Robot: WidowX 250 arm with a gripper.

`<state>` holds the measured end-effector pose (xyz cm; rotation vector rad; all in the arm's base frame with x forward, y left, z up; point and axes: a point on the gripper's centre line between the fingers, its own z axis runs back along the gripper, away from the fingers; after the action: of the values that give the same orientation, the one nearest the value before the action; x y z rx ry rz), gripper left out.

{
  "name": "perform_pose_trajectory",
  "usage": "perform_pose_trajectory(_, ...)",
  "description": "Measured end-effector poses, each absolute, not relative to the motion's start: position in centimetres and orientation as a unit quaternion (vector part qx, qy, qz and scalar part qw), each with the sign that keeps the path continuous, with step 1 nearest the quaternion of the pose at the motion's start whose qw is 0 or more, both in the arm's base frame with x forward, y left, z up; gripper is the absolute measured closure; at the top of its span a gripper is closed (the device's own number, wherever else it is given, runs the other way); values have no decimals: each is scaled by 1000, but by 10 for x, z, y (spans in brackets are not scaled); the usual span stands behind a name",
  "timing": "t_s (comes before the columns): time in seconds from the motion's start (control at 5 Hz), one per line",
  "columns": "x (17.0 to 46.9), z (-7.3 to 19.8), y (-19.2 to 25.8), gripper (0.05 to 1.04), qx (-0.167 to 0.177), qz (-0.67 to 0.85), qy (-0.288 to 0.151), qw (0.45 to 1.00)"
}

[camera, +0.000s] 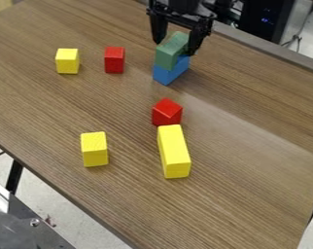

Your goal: Removed the green arch on top of the blue arch and placed it o the table

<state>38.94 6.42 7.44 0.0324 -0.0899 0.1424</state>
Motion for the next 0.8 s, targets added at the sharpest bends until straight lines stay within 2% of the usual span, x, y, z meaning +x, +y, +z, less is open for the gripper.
perform_pose_trajectory(0.2,393,58,65,130,1,67,-30,997)
perform_pose_trajectory(0.4,395,54,67,408,-3,68,-35,997)
perform_pose_trajectory(0.6,395,54,67,476,-3,68,-34,997)
perform_pose_trajectory(0.8,395,54,68,476,2,63,-34,997)
